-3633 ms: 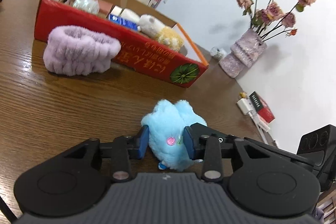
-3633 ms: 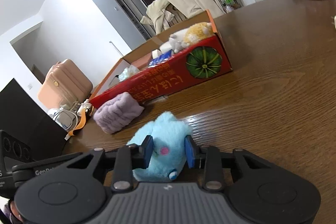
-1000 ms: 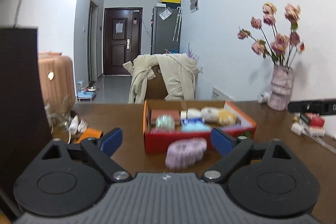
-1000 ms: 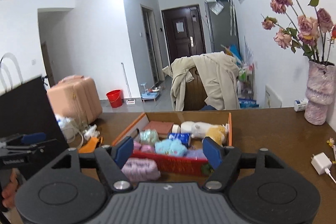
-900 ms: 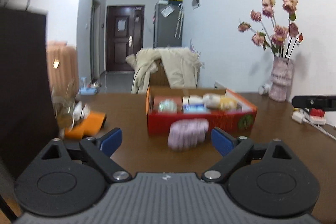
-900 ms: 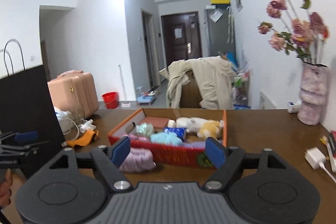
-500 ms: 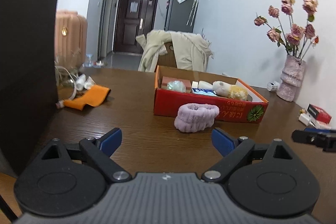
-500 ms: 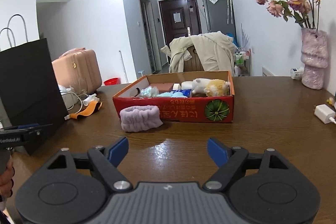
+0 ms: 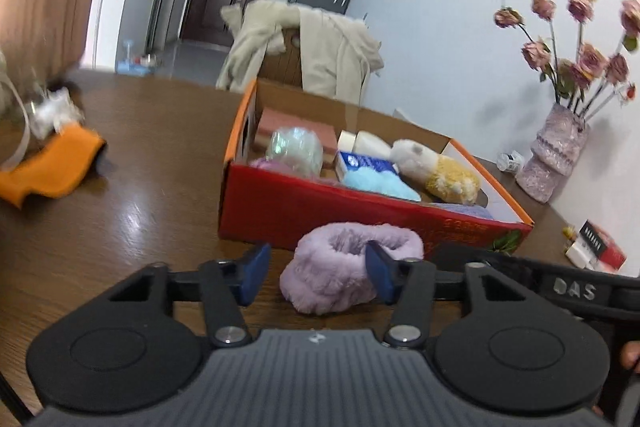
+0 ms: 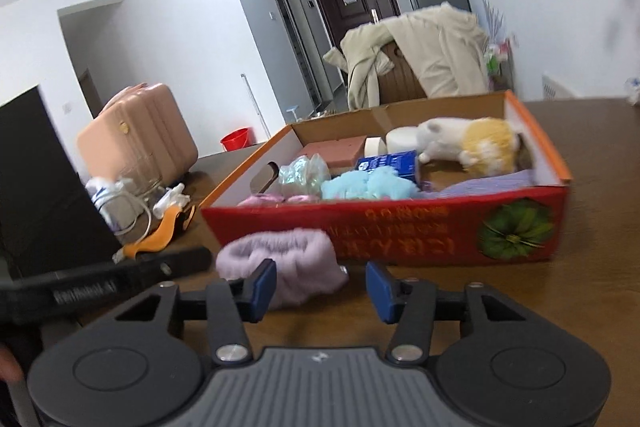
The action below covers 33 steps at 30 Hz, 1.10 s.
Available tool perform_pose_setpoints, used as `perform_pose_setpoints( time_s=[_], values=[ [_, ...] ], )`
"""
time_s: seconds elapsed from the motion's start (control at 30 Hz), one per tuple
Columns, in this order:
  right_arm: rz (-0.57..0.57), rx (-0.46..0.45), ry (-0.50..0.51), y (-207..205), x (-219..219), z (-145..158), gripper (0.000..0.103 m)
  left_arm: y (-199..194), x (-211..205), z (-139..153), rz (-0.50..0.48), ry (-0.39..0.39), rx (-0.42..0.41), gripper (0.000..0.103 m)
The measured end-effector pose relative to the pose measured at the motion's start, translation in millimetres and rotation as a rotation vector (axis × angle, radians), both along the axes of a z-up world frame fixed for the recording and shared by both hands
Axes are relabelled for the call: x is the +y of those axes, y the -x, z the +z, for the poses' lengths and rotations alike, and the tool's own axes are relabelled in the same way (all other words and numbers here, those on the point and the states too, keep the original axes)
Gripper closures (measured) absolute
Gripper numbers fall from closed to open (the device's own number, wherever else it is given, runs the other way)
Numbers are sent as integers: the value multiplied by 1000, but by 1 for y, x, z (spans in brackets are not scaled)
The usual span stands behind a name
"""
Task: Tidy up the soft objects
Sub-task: 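Close the left and right grippers together on the lilac headband, then carry the lilac headband with both grippers into the box and release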
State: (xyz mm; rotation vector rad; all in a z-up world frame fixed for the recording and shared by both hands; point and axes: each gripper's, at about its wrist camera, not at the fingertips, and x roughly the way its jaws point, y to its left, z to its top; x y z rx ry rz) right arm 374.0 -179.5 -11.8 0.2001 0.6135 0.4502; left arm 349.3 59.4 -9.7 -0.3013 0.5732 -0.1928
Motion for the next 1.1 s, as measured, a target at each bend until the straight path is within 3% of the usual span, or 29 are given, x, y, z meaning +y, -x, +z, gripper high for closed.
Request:
perform_pose_setpoints(
  time_s=[0.13,0.2,0.3,0.37,0.43,0.53,0.67,0.7,0.73,0.8,0.97,1.07,1.1],
  values=[
    [5,8,-23,-26,12,-11,61,5,6,-10,-81,50,11,88],
    [17,16,-45,-31,13,-17,78,14,5,-10,-105,22,9,90],
    [41,25,-51,-23,9,-20,93,29,2,-17,-137,-10,38,87],
    [52,29,-34,-9,4,-21,93,38,4,-18,-172,-7,35,74],
    [64,49,10,7,-1,-22,91,45,15,-11,-157,57,-11,47],
    [49,37,-10,21,-14,-15,89,29,23,3,-103,91,-34,41],
    [16,8,-45,0,-14,-3,78,-9,18,5,-29,67,14,45],
    [7,8,-53,-9,-11,-2,78,-16,17,1,-23,72,36,56],
    [11,17,-66,-17,-7,-3,78,-20,15,-2,-27,73,49,76],
    [23,41,-102,-32,0,-7,78,-15,11,-8,-83,71,48,89],
    [36,69,-117,-45,10,-9,78,30,-3,-14,-176,-32,21,91],
    [42,116,-71,-41,14,-15,75,44,0,-22,-196,1,62,86],
    [44,127,-60,-37,14,-18,74,47,4,-20,-196,30,52,73]
  ],
)
